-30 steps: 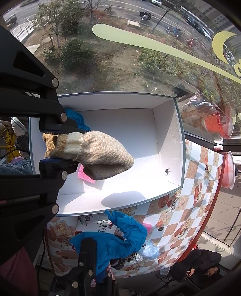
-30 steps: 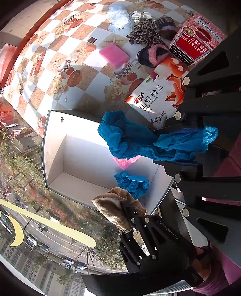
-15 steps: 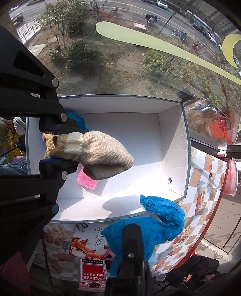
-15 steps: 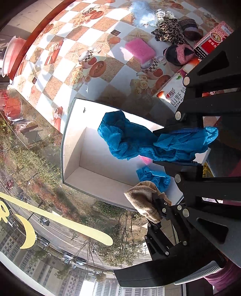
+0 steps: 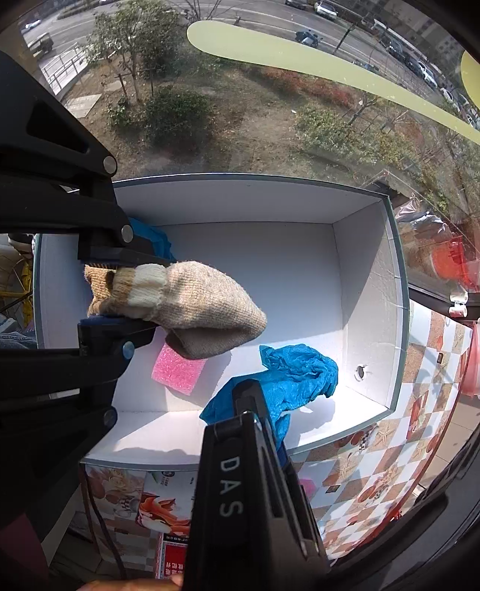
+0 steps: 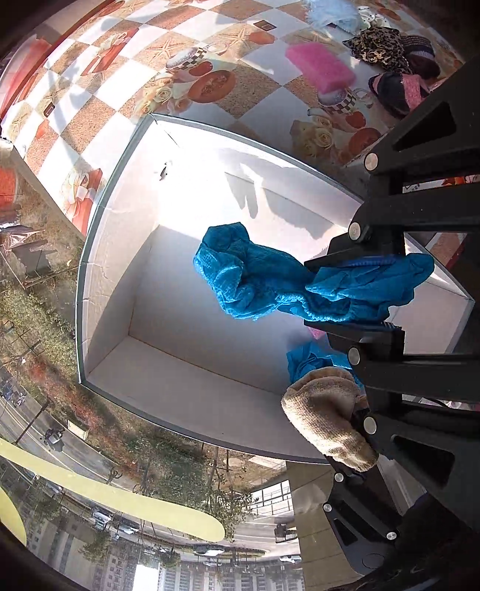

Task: Organize soft objects
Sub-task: 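Open both tools to release the glove and shoe cover into the box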

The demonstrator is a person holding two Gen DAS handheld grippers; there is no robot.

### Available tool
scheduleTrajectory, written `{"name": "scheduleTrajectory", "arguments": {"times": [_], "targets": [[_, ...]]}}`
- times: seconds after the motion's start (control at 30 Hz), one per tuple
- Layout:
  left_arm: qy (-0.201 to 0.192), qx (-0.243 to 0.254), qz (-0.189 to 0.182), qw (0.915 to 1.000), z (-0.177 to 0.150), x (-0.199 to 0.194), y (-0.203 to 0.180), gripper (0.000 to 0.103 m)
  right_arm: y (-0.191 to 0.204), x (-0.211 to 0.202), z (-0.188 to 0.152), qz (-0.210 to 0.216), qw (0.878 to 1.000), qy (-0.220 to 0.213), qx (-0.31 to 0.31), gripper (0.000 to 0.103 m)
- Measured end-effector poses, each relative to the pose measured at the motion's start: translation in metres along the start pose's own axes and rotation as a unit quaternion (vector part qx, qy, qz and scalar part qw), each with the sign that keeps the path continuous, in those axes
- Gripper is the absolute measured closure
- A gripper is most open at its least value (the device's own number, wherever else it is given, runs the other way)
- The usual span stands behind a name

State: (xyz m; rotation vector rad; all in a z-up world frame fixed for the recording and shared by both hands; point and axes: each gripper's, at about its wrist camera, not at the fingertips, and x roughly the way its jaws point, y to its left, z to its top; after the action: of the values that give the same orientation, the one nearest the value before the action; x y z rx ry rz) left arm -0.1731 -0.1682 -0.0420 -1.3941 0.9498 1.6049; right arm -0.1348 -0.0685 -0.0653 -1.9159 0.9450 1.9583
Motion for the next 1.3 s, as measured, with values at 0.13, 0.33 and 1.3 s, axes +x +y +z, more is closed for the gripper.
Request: {"name": "scheduleTrajectory", "arguments": {"times": [0.13, 0.33, 1.3], "targets": [[0.009, 0.006, -0.003, 0.9999, -0.001, 0.007, -0.005, 0.082, -0.017, 0.009, -0.014, -0.004, 0.999, 0.019, 0.026, 0.080], [0.014, 0.016, -0.007, 0.9997, 0.002, 0.011, -0.009, 0.082, -0.021, 0.004, -0.029, 0.002, 0.999, 0.018, 0.034, 0.080], [-0.055, -0.023, -0.020, 0.9980, 0.001, -0.021, 0.000, 0.000, -0.012, -0.068, -0.020, -0.052, 0.997, -0.059, 0.020, 0.002]]}}
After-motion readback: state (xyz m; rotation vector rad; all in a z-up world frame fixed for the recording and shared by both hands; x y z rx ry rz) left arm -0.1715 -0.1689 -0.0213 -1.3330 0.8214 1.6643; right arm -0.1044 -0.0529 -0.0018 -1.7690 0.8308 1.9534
